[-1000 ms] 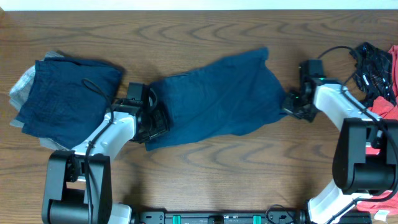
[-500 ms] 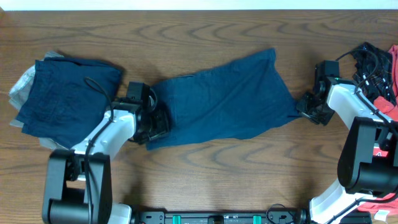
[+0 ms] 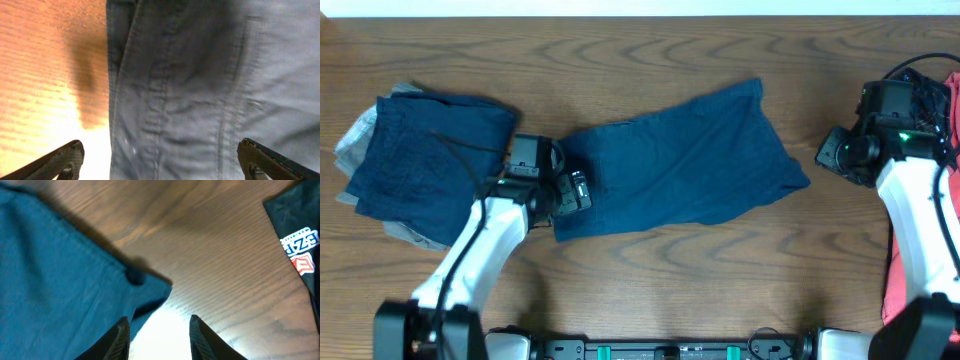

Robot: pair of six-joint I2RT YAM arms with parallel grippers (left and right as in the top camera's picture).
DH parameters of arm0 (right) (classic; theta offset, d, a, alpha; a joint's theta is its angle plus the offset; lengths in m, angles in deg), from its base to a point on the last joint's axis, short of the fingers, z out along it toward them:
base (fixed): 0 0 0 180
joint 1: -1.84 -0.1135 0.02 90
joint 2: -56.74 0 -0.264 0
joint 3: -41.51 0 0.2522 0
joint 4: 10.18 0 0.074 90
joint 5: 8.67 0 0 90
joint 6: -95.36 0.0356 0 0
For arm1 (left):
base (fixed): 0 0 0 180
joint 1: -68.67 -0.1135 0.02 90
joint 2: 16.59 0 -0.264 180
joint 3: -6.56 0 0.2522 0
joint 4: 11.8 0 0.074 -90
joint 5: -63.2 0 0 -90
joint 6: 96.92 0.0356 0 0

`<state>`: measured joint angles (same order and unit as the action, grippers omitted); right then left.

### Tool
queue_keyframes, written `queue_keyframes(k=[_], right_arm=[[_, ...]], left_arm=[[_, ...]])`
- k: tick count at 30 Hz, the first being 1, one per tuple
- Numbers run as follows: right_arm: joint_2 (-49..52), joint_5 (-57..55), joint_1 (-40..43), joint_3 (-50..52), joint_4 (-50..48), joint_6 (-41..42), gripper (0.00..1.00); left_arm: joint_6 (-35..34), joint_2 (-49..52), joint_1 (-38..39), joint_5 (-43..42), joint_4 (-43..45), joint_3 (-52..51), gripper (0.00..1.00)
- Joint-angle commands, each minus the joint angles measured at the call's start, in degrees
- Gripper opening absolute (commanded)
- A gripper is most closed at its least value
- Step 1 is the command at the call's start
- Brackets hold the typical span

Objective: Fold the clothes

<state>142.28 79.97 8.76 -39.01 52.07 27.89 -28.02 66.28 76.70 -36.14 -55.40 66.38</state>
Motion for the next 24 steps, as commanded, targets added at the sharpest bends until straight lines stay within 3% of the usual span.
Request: queue_keyframes(k=[1, 8, 9, 11, 13, 15, 16, 24], right_arm=[[-0.8, 2.5, -1.2, -0.4, 2.1, -3.4, 0.38], [-0.8, 4.1, -2.8, -0.4, 4.2, -7.5, 0.36], [-0.8, 4.8, -3.3, -0.4, 4.2, -8.3, 0.36], [-0.8, 5.1, -4.3, -0.4, 3.9, -9.0, 0.34], [-0.8, 5.1, -5.7, -0.4, 3.4, -9.6, 0.32], [-0.8, 6.2, -7.4, -0.4, 2.7, -11.3, 0.25], [-0.8, 7.5, -8.3, -0.4, 2.3, -13.2, 0.22], [2.0, 12.7, -16.2, -0.3, -0.9, -17.1, 0.09]], left_arm=[[0.4, 5.4, 0.0, 2.1, 2.0, -0.1, 0.98], [-0.2, 14.0, 0.0, -2.4, 7.4, -0.1, 0.98], [-0.2, 15.0, 0.0, -5.0, 8.2, -0.1, 0.93], [-0.1, 16.1, 0.0, -8.8, 8.9, -0.1, 0.75], [-0.1, 16.4, 0.0, -11.3, 8.9, -0.1, 0.49], [-0.1, 16.3, 0.0, -12.9, 8.3, 0.0, 0.15], [-0.1, 16.1, -0.2, -13.3, 7.3, 0.2, 0.06], [2.6, 9.0, -1.5, -13.1, -7.7, 6.4, 0.06]])
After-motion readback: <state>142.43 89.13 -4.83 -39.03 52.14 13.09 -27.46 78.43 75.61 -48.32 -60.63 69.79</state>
